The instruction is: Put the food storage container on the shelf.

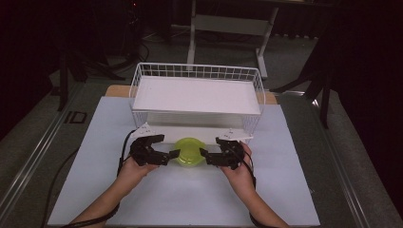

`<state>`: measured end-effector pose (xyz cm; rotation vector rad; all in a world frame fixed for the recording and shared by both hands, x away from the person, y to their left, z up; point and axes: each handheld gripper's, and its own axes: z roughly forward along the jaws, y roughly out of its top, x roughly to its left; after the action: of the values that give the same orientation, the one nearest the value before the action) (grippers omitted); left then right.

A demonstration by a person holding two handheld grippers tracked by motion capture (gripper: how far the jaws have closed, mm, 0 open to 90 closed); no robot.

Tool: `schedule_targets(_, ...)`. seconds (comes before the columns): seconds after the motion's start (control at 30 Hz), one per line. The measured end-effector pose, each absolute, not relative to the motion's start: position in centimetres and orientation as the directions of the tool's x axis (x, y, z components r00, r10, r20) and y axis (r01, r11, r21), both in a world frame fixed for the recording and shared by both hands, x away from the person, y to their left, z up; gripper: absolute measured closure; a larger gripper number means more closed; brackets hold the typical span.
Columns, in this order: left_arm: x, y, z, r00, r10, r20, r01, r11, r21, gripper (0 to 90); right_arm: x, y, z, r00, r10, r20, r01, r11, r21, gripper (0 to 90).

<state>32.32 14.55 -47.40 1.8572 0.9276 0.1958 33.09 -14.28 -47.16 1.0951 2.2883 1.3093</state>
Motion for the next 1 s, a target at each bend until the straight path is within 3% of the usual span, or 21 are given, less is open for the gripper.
schedule_targets(0.23, 33.4, 14.2, -49.0, 0.627, 0.714, -0.313, 0.595, -0.179, 0.783, 33.5, 33.8, -13.8, -48.3, -0.650, 0.747, 0.138, 0.506, 0.290, 0.812, 26.6)
schedule_targets(0.63, 34.0, 13.5, -50.3, 0.601, 0.716, -0.354, 0.672, -0.214, 0.709, 56.8, 34.0, -13.3, -49.9, -0.650, 0.743, 0.161, 0.550, 0.313, 0.774, 35.4)
schedule_targets(0.73, 34.1, 13.7, -50.3, 0.606, 0.695, -0.387, 0.689, -0.216, 0.692, 61.3, 33.9, -13.5, -50.0, -0.649, 0.743, 0.164, 0.555, 0.314, 0.770, 40.8)
schedule_targets(0.87, 33.8, 13.6, -50.1, 0.616, 0.690, -0.380, 0.686, -0.233, 0.689, 61.8, 34.0, -13.7, -50.0, -0.644, 0.740, 0.195, 0.576, 0.301, 0.760, 40.8)
schedule_targets(1.0, 33.2, 13.6, -50.1, 0.625, 0.684, -0.378, 0.680, -0.238, 0.694, 63.0, 33.7, -13.7, -49.9, -0.659, 0.723, 0.205, 0.577, 0.312, 0.755, 51.4)
